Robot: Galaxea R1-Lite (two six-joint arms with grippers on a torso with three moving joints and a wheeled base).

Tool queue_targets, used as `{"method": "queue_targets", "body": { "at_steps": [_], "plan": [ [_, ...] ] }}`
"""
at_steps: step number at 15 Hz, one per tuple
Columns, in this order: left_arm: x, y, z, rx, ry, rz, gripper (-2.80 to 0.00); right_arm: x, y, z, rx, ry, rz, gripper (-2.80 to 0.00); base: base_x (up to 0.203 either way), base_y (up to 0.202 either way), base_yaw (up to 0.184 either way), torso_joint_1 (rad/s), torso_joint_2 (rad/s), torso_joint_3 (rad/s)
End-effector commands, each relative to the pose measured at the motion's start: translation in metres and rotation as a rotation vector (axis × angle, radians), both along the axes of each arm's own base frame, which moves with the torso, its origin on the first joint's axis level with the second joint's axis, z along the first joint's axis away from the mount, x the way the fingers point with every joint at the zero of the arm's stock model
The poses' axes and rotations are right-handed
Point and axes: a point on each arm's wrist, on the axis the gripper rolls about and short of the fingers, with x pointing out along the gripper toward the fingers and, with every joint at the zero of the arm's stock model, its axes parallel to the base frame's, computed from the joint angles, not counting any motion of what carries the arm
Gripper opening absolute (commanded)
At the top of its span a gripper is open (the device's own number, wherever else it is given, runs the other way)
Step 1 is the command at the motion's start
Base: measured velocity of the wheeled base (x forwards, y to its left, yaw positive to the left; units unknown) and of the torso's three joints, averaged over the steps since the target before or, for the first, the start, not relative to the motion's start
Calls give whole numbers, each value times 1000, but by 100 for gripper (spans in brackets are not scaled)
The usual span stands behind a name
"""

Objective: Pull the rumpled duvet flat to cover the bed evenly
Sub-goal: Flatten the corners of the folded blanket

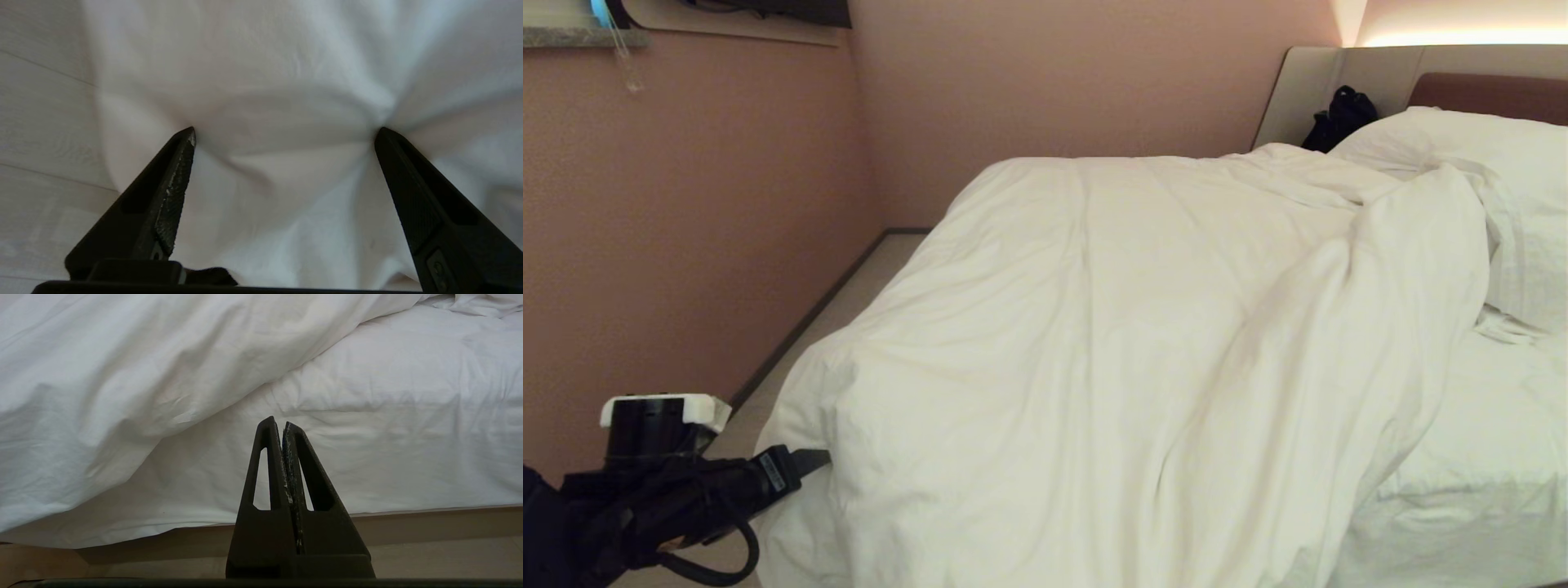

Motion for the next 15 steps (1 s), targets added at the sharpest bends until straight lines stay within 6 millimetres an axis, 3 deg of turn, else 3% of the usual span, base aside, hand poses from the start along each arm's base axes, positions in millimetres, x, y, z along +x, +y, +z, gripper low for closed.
{"method": "queue_targets", "body": {
  "at_steps": [1, 9, 15],
  "plan": [
    [3, -9, -13, -2, 50, -30, 0, 0, 0, 0, 0, 0, 0, -280, 0, 0, 0, 0, 0, 0],
    [8, -32, -27, 69, 77, -42, 0, 0, 0, 0, 0, 0, 0, -280, 0, 0, 0, 0, 0, 0],
    [14, -36, -35, 93, 96, -19, 0, 0, 0, 0, 0, 0, -1, -280, 0, 0, 0, 0, 0, 0]
  ]
}}
